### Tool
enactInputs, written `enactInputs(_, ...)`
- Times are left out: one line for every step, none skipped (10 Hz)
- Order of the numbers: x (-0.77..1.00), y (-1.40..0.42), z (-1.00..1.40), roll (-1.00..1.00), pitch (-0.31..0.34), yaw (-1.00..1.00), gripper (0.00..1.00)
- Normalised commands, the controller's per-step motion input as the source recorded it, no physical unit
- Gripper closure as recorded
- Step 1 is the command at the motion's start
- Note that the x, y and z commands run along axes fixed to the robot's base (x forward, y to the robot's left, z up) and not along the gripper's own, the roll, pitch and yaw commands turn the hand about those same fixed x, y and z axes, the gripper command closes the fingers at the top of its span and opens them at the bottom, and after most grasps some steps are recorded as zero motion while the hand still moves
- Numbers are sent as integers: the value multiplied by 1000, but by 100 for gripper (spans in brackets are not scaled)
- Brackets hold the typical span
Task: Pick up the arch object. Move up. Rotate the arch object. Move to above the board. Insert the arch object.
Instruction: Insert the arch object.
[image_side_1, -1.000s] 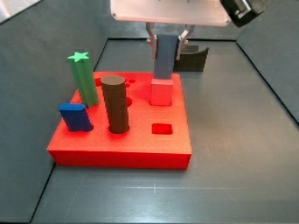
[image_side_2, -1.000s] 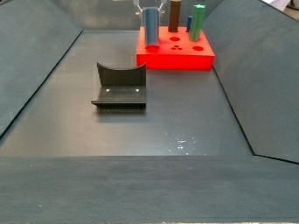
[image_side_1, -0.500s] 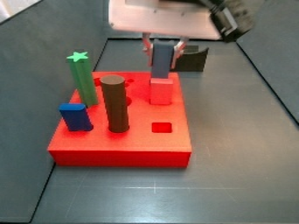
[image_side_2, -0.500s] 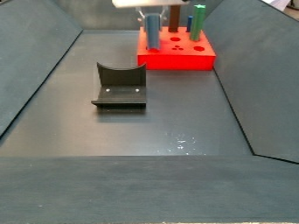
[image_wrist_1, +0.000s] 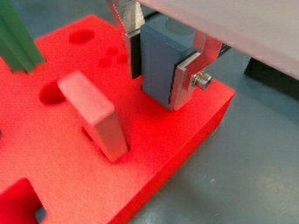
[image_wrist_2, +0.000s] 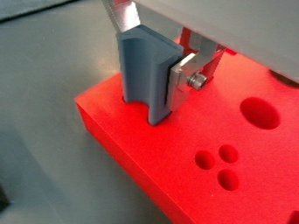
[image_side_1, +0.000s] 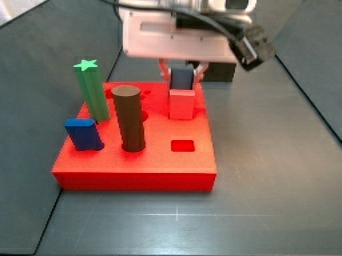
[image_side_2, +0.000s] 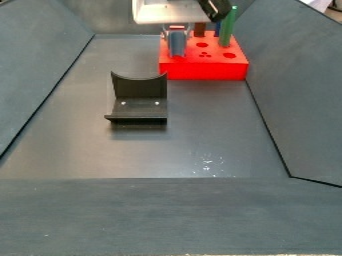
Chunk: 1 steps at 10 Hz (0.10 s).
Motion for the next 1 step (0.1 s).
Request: enactInputs(0,0,0,37,3,0,100)
